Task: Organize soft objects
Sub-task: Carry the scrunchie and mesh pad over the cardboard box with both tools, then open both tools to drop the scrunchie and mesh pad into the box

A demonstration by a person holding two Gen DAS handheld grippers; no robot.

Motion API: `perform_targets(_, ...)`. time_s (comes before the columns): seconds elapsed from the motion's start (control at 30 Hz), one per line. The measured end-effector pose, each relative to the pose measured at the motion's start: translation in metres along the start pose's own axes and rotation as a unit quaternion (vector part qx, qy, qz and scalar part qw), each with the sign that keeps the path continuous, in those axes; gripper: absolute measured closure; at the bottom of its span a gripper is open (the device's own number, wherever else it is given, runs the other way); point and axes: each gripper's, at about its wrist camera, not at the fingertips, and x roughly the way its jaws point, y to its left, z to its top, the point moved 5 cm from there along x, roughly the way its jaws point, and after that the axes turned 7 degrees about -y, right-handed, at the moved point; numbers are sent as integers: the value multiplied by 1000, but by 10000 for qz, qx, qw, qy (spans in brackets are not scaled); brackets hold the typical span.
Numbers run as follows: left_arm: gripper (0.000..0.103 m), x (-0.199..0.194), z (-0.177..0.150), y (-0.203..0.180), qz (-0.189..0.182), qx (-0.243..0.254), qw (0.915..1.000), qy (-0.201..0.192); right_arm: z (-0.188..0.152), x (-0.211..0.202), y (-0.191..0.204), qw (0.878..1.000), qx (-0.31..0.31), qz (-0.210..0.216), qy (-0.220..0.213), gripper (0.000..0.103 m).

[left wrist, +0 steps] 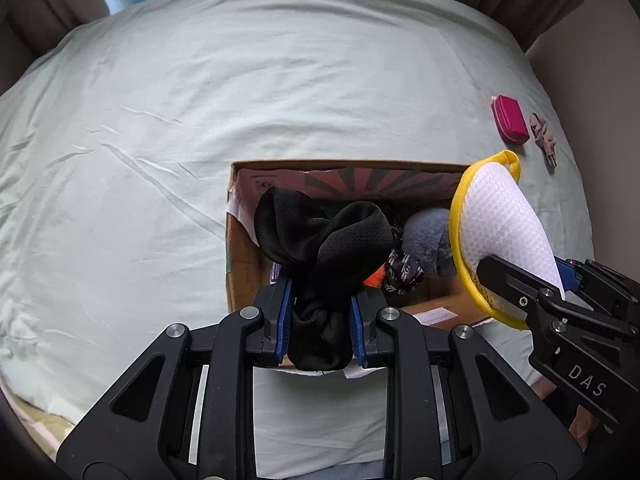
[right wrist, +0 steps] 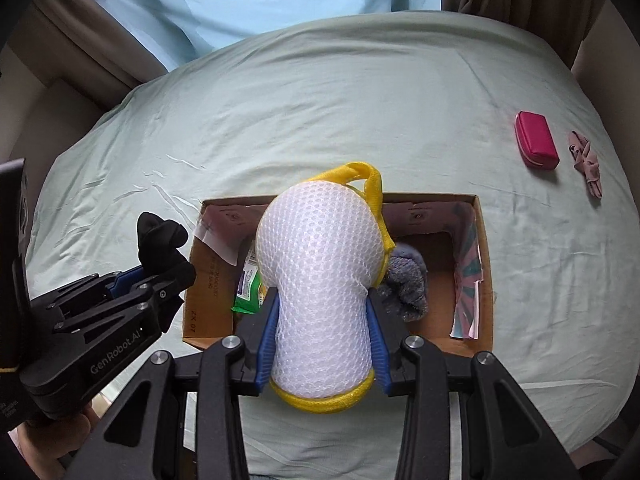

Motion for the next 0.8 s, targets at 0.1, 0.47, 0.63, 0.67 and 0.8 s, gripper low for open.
perform_targets(0.1,82,17,-2,-3,-36,67,9998,199,3,16,-2,9997,100,-9,237,66)
perform_targets(0.47,82,83,-9,-10,7,206,9951,968,12,92,-9,9909,282,137,1307,66)
perform_targets(0.63,81,94,-10,-16,17,331,9935,1087,15,110,-8,9864,261,218,1606,48)
perform_targets(0.67,71,96,-11,-18,-46,342,9928,1149,15,113,-8,9856,302,261,1642,42)
perform_targets(0.8,0,95,-20,-23,-209,466,9913,1212,20,115,-15,9861,391,137,1607,11)
